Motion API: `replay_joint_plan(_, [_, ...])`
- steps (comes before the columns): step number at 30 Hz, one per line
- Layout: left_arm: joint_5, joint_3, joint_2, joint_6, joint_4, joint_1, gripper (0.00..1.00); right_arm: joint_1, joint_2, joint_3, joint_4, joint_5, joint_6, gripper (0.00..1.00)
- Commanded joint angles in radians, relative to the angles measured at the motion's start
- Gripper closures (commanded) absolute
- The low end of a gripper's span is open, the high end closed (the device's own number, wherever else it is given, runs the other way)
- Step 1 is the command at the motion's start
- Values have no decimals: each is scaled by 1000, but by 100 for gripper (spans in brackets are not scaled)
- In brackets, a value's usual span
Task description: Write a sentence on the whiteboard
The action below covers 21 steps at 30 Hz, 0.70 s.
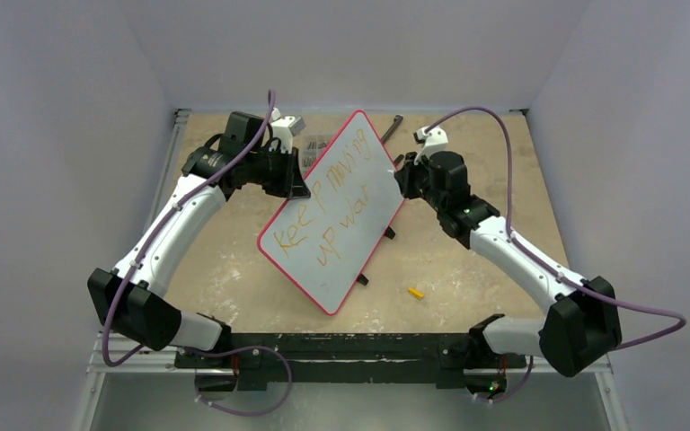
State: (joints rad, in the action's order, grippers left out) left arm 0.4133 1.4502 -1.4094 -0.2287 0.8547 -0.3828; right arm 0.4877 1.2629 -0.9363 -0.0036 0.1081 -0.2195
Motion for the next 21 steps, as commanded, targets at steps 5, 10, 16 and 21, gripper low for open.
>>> replay_joint_plan(5, [-104,-11,21,103,-4,-1,100,-23,64,-41,49,-82,-9,100])
replay_joint_plan(10, [-107,-11,18,103,-4,-2,100,-25,99,-64,55,-99,-7,100])
replay_joint_plan(16, [-105,-11,18,103,-4,-1,100,-25,126,-84,62,-107,-5,100])
replay_joint_plan(21, [-103,-11,21,103,-4,-2,100,-25,143,-91,67,-105,-6,100])
